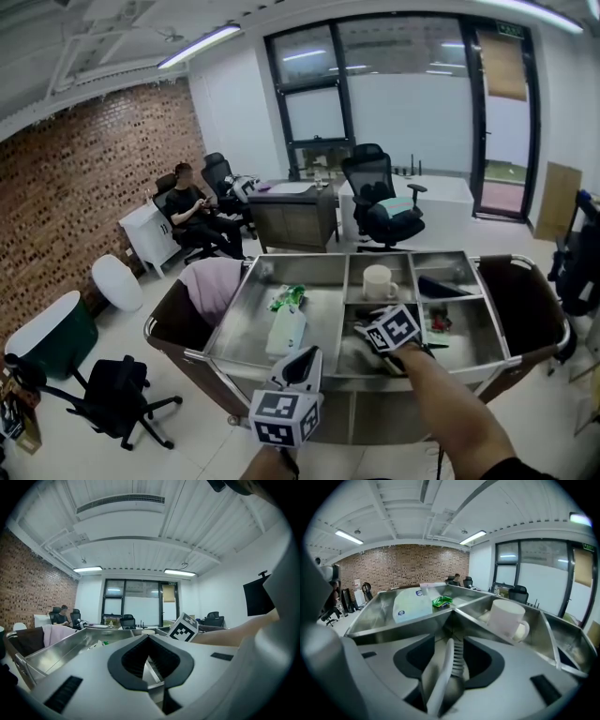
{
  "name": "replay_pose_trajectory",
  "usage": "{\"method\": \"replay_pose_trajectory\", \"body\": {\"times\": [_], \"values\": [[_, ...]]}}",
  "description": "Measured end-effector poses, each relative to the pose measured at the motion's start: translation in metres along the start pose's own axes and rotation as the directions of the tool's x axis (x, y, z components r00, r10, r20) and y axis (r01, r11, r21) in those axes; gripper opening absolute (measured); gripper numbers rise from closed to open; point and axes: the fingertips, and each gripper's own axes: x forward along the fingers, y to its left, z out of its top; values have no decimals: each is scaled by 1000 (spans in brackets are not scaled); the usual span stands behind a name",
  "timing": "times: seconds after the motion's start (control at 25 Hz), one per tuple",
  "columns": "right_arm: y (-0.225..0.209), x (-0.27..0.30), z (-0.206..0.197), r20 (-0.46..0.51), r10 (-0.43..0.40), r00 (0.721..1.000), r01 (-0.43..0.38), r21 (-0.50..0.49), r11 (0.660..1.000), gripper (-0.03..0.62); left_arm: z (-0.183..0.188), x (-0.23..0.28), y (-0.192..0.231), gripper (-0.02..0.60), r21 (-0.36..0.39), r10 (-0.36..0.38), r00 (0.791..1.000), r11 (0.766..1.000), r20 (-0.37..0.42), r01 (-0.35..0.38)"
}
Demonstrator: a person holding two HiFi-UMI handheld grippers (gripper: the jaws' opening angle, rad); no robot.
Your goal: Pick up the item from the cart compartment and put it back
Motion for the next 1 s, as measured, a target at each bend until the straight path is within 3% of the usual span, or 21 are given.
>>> {"method": "replay_pose_trajectory", "body": {"times": [0.32, 0.56, 0.88, 1.0], "values": [[-9, 16, -8, -50, -15, 999, 17, 40, 999, 221, 0, -1, 4, 0, -2, 6, 1000, 1000, 0, -6], [-12, 31, -42, -181, 16, 983, 5, 114, 993, 227, 0, -1, 4, 0, -3, 5, 1000, 1000, 1, -5], [-11, 31, -44, -193, 9, 981, 10, 98, 995, 218, 3, -1, -1, 0, 2, -3, 1000, 1000, 5, 3], [-12, 30, -43, -190, 18, 982, 3, 110, 994, 188, 4, -1, 1, 0, 1, -2, 1000, 1000, 6, 2]]}}
